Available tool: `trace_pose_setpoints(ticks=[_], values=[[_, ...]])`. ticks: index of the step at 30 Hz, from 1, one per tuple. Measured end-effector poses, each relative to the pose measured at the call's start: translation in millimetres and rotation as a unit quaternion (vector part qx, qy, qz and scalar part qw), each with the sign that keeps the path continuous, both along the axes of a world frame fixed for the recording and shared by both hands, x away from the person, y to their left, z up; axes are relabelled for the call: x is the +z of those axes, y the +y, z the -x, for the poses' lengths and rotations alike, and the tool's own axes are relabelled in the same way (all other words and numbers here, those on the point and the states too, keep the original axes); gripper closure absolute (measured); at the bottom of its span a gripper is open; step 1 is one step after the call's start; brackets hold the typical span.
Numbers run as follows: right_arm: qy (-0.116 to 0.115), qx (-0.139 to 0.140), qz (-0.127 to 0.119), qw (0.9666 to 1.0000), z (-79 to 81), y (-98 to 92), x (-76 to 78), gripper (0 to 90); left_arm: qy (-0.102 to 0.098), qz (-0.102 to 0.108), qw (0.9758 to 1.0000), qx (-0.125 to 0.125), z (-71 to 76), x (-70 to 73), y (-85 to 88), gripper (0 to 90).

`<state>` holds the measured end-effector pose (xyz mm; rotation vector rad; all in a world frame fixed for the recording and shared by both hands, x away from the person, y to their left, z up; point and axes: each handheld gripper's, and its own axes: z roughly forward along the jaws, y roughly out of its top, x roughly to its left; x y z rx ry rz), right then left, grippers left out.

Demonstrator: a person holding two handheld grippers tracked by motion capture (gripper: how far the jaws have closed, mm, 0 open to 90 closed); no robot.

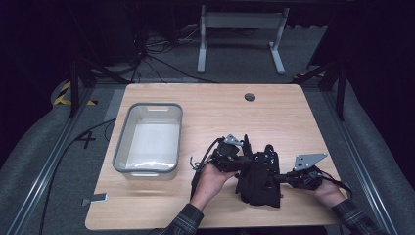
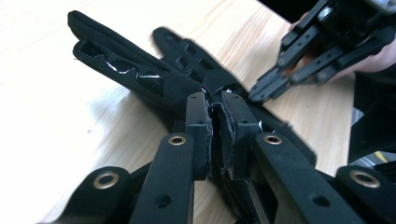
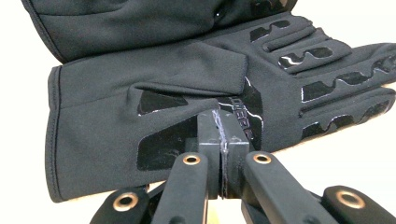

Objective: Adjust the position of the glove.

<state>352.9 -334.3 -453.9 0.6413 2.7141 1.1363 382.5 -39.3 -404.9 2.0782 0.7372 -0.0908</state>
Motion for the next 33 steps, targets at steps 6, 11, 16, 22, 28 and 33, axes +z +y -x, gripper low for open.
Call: trace_pose_setpoints(ticks=[6, 11, 16, 22, 28, 33], values=[[-0.005, 0.003, 0.004, 1.0, -1.8, 6.1, 0.0, 90.0, 0.002, 0.0, 0.9999, -0.016, 0.0, -0.8, -13.8, 82.3], [-0.006, 0.003, 0.005, 1.0, -2.1, 6.0, 0.0, 90.0, -0.001, -0.004, 0.9996, -0.029, -0.4, -0.7, -24.2, 82.2], [-0.006, 0.002, 0.004, 1.0, -1.7, 6.0, -0.2, 90.0, -0.002, -0.01, 0.9991, -0.042, -1.4, -4.2, -36.7, 81.1], [-0.009, 0.001, 0.004, 0.9999, -1.0, 5.0, 0.9, 90.0, -0.004, -0.01, 0.9986, -0.051, -1.4, -7.0, -46.8, 79.5], [-0.015, -0.011, -0.003, 0.9998, -0.9, -1.5, 5.8, 90.0, -0.004, -0.016, 0.9983, -0.056, -1.5, -10.0, -55.4, 79.0], [-0.021, -0.02, 0.0, 0.9996, -0.6, -6.6, 7.7, 90.0, -0.003, -0.019, 0.9978, -0.063, -2.3, -12.2, -61.9, 78.9]])
